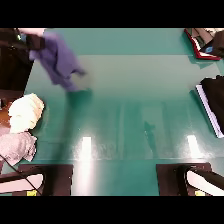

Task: Fold the shirts.

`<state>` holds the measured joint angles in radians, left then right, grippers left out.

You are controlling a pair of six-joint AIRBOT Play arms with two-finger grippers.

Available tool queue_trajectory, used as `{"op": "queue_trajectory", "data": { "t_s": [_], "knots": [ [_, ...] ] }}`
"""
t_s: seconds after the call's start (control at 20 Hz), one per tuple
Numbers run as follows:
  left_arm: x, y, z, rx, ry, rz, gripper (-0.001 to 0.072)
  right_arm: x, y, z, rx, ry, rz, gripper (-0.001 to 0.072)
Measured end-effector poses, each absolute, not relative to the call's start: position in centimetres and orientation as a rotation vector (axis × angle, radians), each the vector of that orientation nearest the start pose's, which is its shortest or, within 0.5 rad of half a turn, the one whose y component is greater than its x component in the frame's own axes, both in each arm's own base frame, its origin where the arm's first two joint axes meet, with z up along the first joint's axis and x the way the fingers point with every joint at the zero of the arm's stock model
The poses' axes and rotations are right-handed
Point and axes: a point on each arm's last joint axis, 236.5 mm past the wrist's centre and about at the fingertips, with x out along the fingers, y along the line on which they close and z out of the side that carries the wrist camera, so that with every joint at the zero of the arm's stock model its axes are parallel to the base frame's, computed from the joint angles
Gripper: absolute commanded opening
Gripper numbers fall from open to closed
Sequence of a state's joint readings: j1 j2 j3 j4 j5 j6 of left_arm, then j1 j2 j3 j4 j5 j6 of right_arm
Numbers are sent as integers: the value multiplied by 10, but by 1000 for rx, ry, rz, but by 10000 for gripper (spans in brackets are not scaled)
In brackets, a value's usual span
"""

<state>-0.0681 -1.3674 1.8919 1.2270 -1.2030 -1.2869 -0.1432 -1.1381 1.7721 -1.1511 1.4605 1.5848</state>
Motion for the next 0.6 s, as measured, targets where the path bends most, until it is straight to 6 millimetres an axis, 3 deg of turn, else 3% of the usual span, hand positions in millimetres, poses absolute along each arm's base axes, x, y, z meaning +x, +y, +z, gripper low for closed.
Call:
{"op": "queue_trajectory", "data": {
  "t_s": [0.1,0.2,0.25,0.35,0.5,0.55,0.6],
  "knots": [
    [431,-165,327,84,503,-622,25,377,27,306,294,708,192,20],
    [392,-212,352,110,444,-787,25,372,15,321,299,649,158,20],
    [377,-229,354,125,443,-850,25,369,10,327,300,626,143,20],
    [355,-259,341,153,479,-953,25,364,4,335,301,601,125,21],
    [355,-285,283,187,619,-1014,26,359,1,341,302,581,116,20],
    [361,-289,260,194,675,-1010,169,358,2,341,301,583,118,21],
    [369,-292,234,197,736,-994,468,356,2,341,301,587,120,20]
  ]
}}
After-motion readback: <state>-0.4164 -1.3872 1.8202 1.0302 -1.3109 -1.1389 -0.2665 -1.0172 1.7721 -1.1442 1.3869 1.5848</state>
